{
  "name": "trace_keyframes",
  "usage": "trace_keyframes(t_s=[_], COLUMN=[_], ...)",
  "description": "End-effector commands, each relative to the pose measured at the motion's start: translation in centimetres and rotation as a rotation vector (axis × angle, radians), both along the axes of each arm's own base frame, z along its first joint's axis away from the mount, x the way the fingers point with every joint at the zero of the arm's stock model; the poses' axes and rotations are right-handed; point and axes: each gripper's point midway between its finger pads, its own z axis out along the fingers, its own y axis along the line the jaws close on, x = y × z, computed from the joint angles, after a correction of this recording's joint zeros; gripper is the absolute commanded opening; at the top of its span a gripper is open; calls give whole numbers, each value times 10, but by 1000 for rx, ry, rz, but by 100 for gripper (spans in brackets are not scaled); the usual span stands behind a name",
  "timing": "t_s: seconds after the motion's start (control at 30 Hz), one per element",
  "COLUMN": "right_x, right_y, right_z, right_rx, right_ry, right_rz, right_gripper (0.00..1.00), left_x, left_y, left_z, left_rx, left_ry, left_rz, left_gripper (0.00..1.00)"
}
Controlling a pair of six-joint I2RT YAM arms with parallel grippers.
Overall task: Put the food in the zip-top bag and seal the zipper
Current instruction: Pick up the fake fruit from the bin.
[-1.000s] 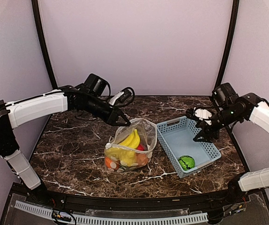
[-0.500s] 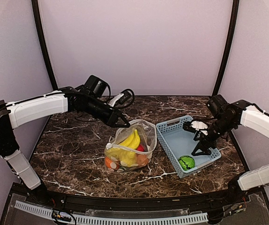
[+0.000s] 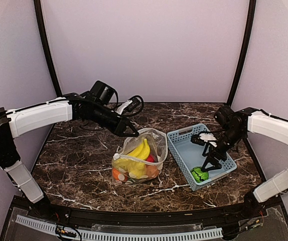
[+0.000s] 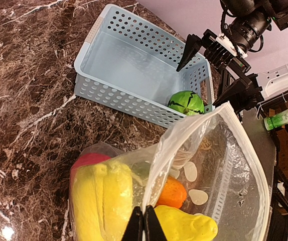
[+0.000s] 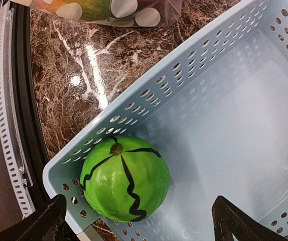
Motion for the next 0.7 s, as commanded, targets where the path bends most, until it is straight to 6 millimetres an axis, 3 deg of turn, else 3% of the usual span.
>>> trace_keyframes(t_s=[0.0,0.07,0.13,0.23,0.4,0.67], right_x=[18,37,58,72,40,14], right_y=[4,1,-3,-6,14,14], right_z=[7,20,46,68,62,35], right_rx=[12,-4,2,44,141,119], right_ry=[-53,-162,-306,-366,-185,-84], right_rz=[-42,-83,-138,-226,-70,11], right_gripper=[99,99,99,99,97,88], left_x=[-9,-8,-8,-8,-8,-7], left_y=[6,5,6,5,5,5], left_z=[10,9,8,6,5,5], left_rx=[-9,-7,-5,-2,0,3], left_ry=[-25,-23,-23,-18,-19,-19], left_rz=[-8,-6,-7,-5,-4,-2], left_gripper=[1,1,1,1,1,1])
